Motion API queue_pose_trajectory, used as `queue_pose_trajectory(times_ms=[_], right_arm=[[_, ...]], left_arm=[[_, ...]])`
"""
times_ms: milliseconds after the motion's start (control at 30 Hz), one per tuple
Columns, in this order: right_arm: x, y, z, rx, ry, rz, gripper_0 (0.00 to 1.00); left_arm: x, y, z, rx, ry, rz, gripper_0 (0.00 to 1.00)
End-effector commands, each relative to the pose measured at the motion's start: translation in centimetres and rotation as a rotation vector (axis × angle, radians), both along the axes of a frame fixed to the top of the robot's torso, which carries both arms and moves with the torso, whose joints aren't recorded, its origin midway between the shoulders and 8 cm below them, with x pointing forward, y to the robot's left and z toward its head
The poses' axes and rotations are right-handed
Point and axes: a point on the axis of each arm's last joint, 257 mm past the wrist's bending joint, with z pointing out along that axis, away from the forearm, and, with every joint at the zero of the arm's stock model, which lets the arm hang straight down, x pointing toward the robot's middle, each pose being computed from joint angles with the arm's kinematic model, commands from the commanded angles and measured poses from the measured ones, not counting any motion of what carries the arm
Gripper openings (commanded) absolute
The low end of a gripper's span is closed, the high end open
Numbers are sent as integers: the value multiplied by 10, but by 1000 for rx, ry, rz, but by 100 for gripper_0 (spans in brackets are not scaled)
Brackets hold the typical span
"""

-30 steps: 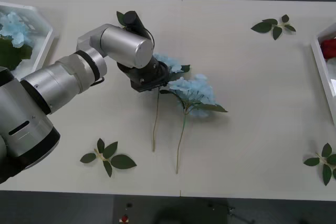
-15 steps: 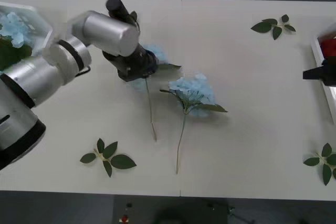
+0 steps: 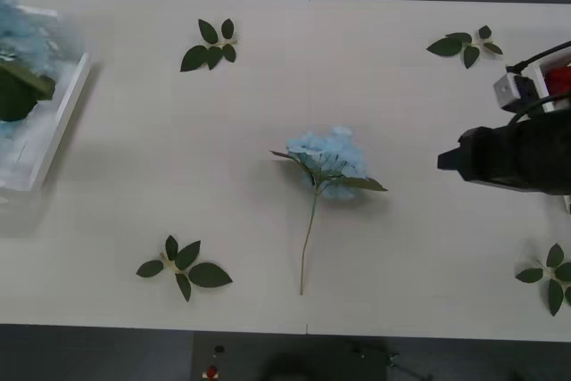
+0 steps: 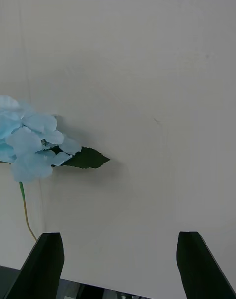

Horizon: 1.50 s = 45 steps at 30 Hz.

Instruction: Put the red flowers into the right box and the blue flowers into the left box

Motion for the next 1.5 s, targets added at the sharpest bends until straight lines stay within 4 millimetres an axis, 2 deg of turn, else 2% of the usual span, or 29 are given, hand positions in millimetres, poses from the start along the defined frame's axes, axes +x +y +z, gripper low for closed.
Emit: queue_pose_trajectory(times_ms=[33,133,167,233,333,367,533,700,867,1000,1033,1067,1100,1133,1200,1367,1400,1433,1467,1500], right_arm=[[3,51,-6,-13,-27,20,67],[4,75,-26,-52,-40,30,67],[4,79,-30,-55,-40,31,67],[4,96,-42,-61,-44,33,67],[5,117,-57,-53,-44,22,67],[6,125,-62,-49,-42,13,67],[16,146,-81,-67,-24,-24,67],[29,163,-98,-68,-3,-63,67],[40,184,-107,-62,-5,-78,67],[44,192,-118,-74,-1,-84,67],[44,194,-119,-75,1,-85,67],[45,195,-123,-76,1,-86,67],[46,195,-128,-84,3,-87,67],[46,195,-131,-88,4,-84,67],[45,195,-140,-106,4,-75,67],[43,192,-154,-128,11,-71,66],[43,192,-155,-128,13,-73,60],[42,189,-157,-134,21,-76,45],[41,191,-157,-132,22,-75,39],[41,190,-158,-131,26,-77,23]], left_arm=[[-5,78,-23,193,7,17,0],[-5,114,-53,262,12,-20,1],[-4,118,-58,268,8,-25,6],[2,131,-69,293,-22,-42,57],[8,133,-73,287,-45,-60,92],[10,127,-74,262,-52,-68,98],[16,101,-62,127,-97,-133,100],[14,64,-36,-91,-156,-210,100],[-2,-6,26,-453,-258,-364,100],[-26,-91,81,-836,-320,-532,100],[-28,-103,85,-878,-319,-555,100],[-29,-124,90,-944,-320,-586,100],[-25,-144,87,-986,-308,-591,100],[-23,-151,85,-994,-302,-591,100],[-7,-181,64,-989,-284,-594,100],[30,-224,-4,-856,-305,-629,100],[35,-233,-15,-855,-322,-640,100],[40,-243,-26,-863,-351,-660,100],[42,-249,-29,-875,-368,-668,100],[45,-264,-35,-913,-406,-686,100]])
